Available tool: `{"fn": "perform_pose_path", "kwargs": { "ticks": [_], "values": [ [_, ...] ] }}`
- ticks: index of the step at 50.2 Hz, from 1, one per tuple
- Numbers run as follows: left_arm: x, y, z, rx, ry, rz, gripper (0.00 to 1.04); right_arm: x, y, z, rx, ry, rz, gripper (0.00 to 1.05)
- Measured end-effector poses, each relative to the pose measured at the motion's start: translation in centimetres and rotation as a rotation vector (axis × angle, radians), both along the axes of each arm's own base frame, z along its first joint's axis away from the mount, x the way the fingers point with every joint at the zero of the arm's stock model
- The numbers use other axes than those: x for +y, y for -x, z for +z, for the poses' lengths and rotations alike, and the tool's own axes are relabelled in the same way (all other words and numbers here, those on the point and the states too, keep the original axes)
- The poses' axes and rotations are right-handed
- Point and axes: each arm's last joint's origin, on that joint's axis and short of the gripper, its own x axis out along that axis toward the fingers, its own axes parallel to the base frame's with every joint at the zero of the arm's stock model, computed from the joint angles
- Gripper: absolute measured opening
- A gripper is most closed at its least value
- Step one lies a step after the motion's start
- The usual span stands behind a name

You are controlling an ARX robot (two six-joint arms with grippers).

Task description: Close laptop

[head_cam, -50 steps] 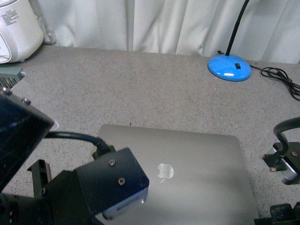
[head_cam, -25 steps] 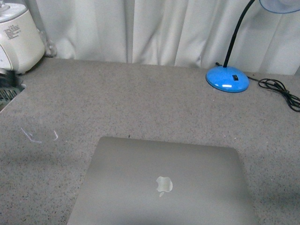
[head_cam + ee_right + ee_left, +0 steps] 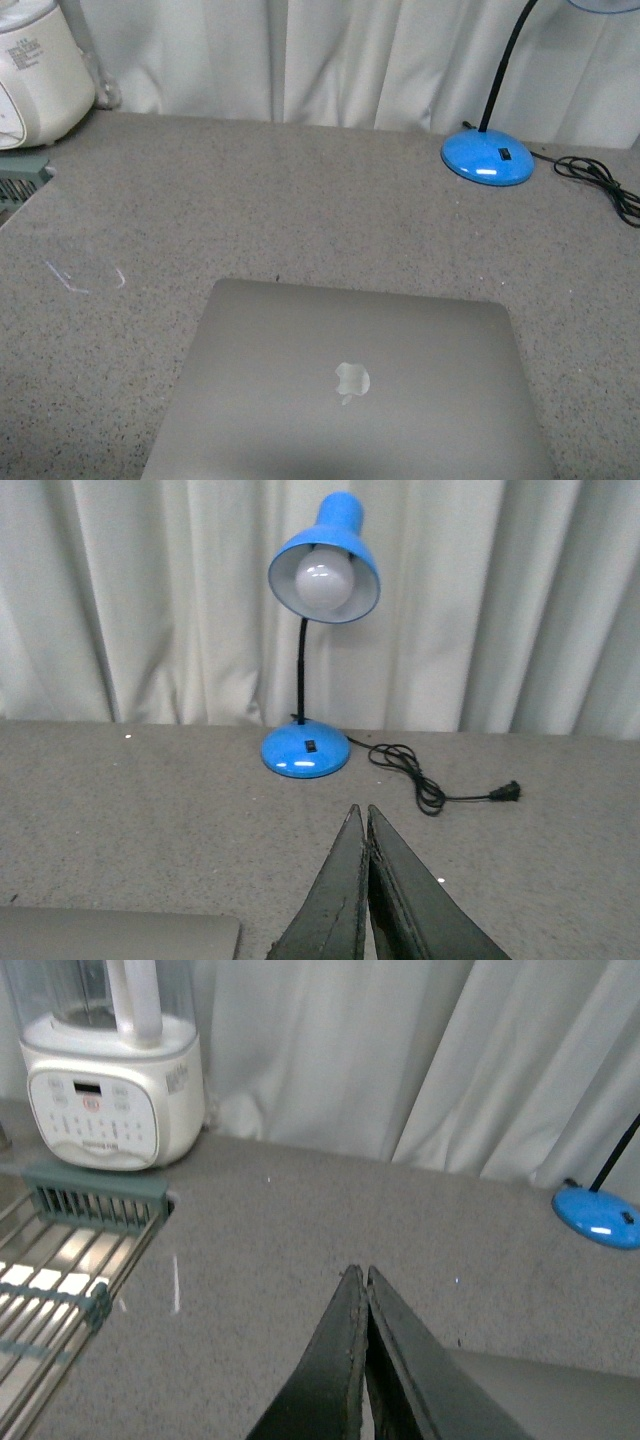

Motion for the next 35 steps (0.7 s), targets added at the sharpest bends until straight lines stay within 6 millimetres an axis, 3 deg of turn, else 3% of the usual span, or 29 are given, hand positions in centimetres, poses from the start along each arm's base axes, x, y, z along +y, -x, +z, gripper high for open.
{"fn": "perform_pose_path", "kwargs": {
  "ticks": [4,19,35],
  "values": [
    [-0.1,1.2,0.5,-0.038,-0.042,-0.005,0.04,0.0,0.8,-0.3,-0.018,0.000,0.000,0.01],
    [0.7,2.8,0.2,-0.037,-0.074,-0.024,0.04,0.0,0.9,-0.3,-0.016,0.000,-0.002,0.01],
    [2.1,2.9,0.2,-0.045,-0.081,-0.006,0.04,0.0,0.9,-0.3,-0.014,0.000,-0.003,0.01]
  ]
}}
